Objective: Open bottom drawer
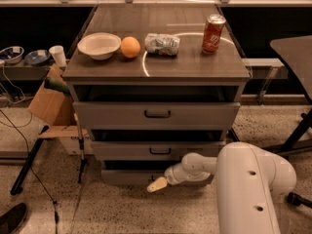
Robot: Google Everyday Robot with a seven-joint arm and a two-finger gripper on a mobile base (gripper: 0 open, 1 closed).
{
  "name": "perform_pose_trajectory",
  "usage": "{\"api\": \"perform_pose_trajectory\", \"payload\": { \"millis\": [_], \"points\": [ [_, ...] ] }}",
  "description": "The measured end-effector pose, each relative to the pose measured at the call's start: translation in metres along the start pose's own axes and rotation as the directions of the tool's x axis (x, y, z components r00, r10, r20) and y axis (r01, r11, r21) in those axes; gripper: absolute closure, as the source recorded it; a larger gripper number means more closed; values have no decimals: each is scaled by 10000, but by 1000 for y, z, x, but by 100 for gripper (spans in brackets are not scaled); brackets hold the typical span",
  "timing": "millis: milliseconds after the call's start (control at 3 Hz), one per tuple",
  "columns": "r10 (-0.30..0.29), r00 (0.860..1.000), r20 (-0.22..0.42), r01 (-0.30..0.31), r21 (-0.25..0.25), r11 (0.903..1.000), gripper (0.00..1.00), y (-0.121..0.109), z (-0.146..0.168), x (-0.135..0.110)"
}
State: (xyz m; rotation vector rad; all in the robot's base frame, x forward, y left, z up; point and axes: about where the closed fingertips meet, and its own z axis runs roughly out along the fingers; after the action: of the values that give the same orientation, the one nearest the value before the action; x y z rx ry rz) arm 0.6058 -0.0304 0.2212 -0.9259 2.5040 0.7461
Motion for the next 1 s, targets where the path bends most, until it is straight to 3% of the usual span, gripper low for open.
{"api": "perform_pose_trajectory", "payload": {
  "millis": [667,1000],
  "points": [
    [27,10000,-19,-27,-8,10000,0,6,-2,-5],
    [294,9993,-229,-299,-230,9993,0,15,-8,9]
  ]
}}
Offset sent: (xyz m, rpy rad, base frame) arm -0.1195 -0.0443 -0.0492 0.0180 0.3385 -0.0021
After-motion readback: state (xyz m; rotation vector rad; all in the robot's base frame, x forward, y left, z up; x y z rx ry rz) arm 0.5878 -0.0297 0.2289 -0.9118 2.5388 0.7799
